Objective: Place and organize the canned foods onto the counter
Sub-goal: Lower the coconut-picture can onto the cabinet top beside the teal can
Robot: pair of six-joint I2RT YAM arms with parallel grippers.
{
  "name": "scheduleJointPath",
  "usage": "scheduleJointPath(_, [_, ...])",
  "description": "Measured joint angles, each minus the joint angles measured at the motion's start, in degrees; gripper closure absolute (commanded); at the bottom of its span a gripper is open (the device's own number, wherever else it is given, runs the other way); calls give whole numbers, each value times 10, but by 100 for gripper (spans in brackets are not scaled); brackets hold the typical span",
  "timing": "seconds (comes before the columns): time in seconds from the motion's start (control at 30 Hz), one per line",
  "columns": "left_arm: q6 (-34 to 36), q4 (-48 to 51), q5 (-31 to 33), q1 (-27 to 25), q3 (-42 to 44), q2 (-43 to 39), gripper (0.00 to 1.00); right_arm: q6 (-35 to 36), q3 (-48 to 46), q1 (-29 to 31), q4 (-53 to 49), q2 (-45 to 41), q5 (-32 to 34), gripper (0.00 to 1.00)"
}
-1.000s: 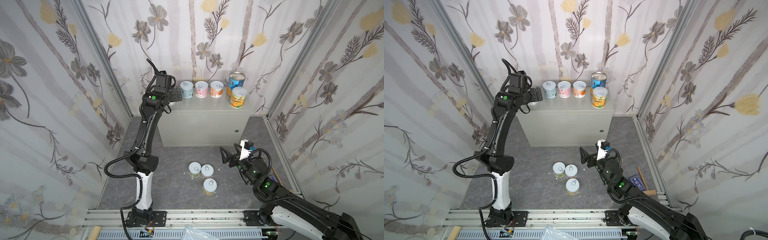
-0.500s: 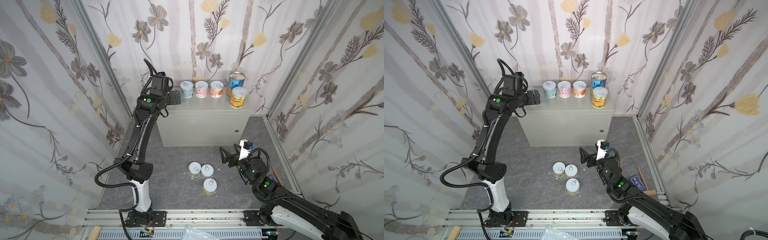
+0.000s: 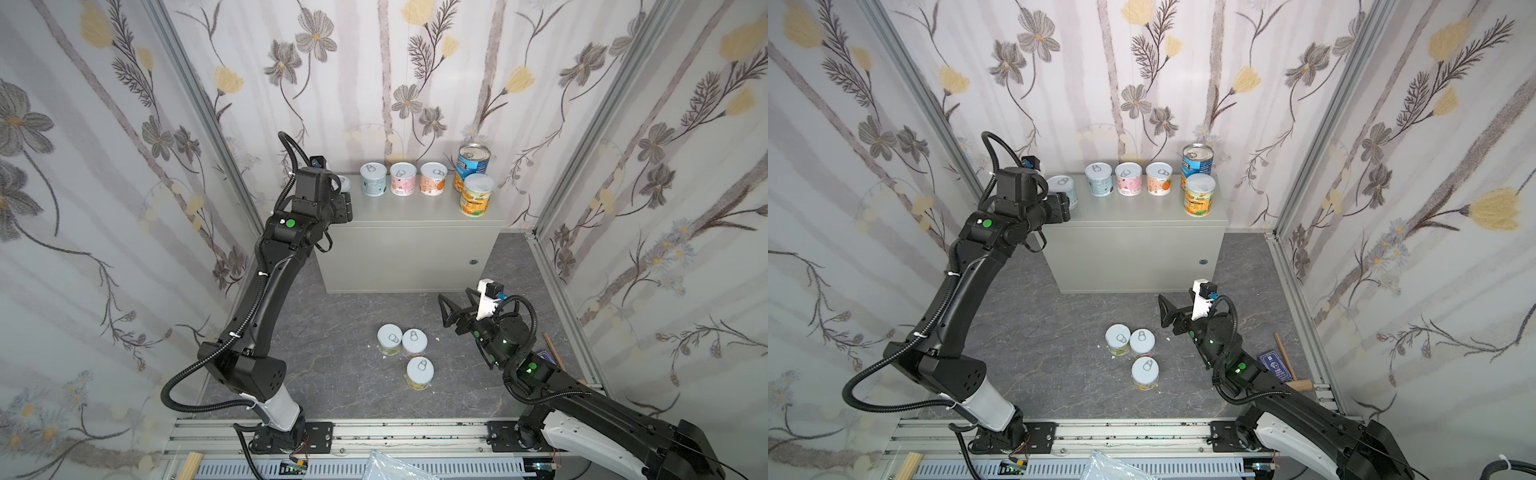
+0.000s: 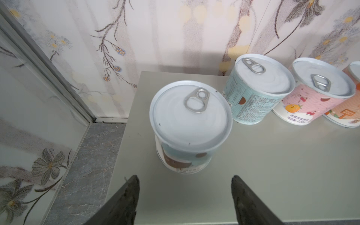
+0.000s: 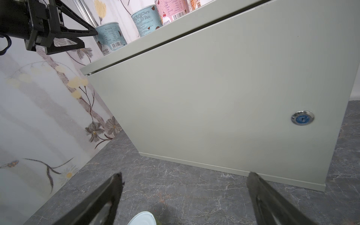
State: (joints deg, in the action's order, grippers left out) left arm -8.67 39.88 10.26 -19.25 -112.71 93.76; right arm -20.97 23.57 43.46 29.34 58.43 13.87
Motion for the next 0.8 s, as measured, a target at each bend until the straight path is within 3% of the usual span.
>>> scheduleJointPath(0.2, [-6, -25, -8, 0, 30, -8, 71, 0, 5, 0, 0, 8, -1, 0])
scheduleJointPath(0.4, [-6, -31, 1, 3, 13, 20, 84, -6, 6, 0, 0, 9, -3, 0])
scheduleJointPath(0.8, [-15, -13, -9, 17, -68, 88, 86, -11, 1, 0, -13, -16, 1, 0])
